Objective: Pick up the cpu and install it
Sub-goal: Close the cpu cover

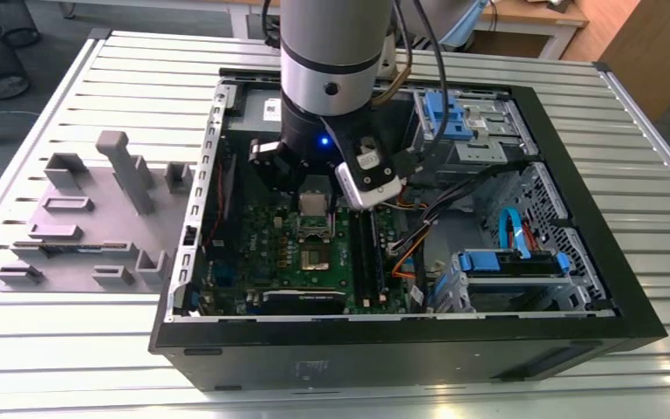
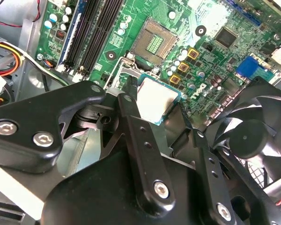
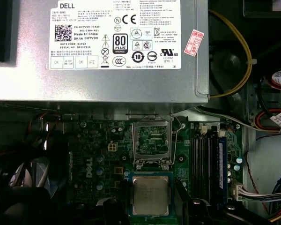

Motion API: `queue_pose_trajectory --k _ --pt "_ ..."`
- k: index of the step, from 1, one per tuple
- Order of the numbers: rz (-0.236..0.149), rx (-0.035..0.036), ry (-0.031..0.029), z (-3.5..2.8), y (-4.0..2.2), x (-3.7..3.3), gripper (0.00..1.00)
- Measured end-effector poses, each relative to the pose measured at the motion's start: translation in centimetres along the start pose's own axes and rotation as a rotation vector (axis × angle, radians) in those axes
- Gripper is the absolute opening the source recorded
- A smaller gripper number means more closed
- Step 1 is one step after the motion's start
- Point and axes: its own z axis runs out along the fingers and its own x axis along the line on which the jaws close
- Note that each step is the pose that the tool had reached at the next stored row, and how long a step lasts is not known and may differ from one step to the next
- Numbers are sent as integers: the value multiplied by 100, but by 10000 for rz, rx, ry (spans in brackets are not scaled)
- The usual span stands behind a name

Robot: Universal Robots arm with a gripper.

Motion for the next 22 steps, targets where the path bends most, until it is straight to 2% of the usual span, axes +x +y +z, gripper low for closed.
queue_pose_trajectory --k 22 --pt "1 0 -3 75 -6 -1 47"
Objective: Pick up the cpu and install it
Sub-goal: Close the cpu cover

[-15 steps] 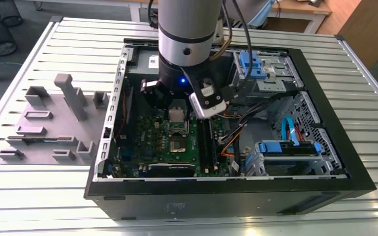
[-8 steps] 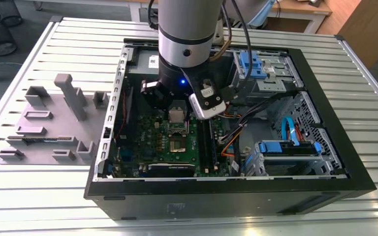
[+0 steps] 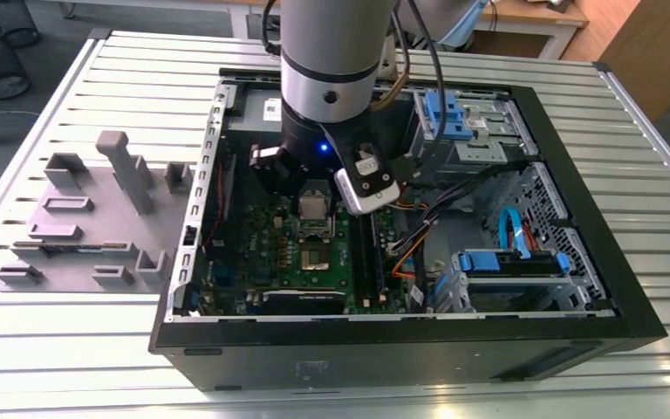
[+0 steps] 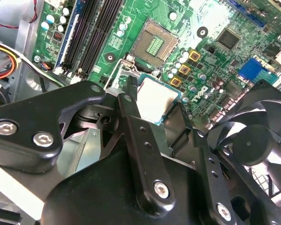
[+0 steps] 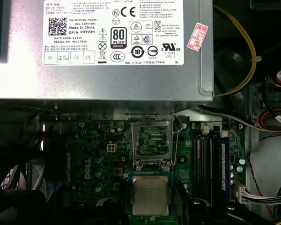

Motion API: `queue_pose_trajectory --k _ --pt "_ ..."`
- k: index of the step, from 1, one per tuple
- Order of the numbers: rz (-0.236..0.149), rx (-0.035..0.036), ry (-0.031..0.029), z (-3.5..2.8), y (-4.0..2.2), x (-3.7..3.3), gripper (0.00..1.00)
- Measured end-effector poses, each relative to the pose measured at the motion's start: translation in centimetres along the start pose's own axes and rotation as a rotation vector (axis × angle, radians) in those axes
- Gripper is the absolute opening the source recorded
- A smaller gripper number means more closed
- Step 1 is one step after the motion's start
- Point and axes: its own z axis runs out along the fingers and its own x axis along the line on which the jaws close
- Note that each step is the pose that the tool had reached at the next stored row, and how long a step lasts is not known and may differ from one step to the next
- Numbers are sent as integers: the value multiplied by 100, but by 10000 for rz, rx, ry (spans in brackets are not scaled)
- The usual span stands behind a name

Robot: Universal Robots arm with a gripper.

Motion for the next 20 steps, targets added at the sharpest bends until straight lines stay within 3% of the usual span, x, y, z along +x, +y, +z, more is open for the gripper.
queue_pose_trajectory --k 20 --pt "-3 2 -23 94 -12 -3 47"
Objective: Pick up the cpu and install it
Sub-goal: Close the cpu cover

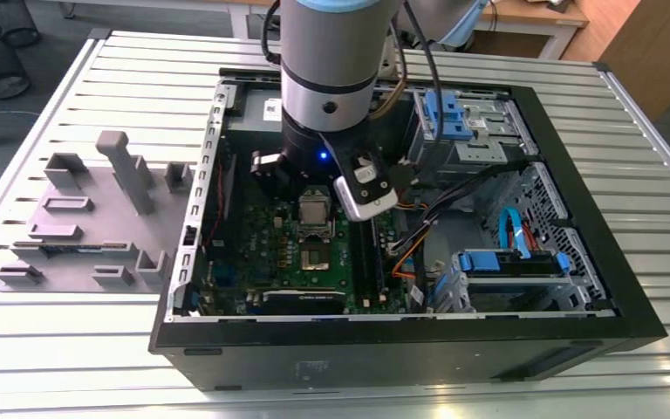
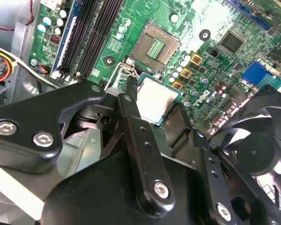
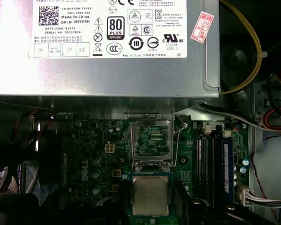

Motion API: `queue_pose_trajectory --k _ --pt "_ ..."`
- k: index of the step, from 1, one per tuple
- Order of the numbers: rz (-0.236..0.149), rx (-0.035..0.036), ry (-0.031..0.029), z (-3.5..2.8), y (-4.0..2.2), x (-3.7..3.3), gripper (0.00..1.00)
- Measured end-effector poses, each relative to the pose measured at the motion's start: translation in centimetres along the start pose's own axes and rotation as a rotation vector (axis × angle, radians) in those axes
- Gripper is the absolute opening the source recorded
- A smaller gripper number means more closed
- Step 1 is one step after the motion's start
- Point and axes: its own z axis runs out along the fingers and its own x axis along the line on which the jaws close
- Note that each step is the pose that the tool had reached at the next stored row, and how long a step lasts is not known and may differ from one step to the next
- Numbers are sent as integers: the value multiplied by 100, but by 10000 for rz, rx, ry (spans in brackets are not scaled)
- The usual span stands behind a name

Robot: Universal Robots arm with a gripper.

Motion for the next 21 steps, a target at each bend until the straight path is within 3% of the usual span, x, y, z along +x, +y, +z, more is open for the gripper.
queue_pose_trajectory --k 21 --pt "97 52 -71 166 -14 -2 47"
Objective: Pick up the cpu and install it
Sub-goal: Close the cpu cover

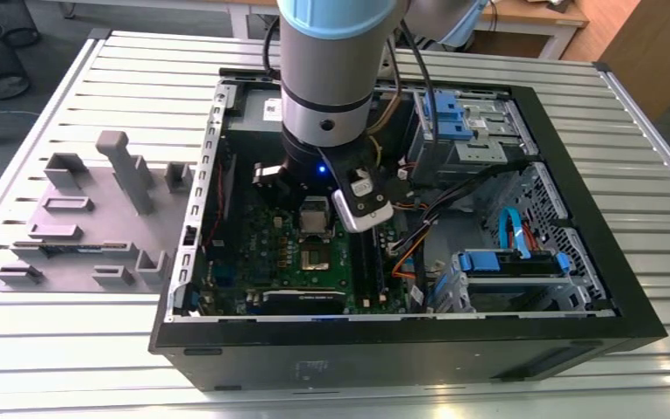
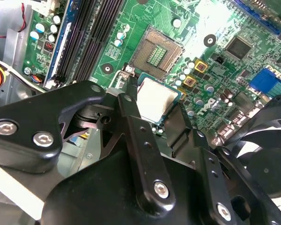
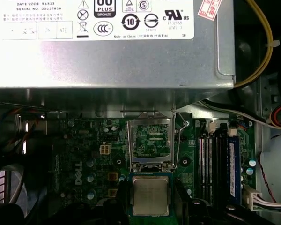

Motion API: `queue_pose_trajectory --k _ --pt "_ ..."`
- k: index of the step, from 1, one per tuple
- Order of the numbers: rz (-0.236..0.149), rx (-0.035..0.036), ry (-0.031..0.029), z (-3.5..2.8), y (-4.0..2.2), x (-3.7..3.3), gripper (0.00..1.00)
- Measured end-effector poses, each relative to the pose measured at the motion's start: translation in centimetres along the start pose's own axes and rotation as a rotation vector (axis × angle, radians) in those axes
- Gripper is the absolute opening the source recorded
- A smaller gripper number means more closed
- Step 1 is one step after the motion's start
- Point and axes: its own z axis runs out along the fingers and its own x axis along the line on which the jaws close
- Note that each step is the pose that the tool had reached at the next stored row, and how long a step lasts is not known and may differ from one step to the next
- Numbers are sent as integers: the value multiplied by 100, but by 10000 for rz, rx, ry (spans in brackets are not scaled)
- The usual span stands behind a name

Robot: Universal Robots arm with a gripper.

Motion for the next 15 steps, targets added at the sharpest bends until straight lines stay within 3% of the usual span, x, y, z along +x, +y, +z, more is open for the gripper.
queue_pose_trajectory --k 10,15 --pt "1 -6 -3 6 -3 0 47" --pt "35 -3 -3 14 -52 -1 47"
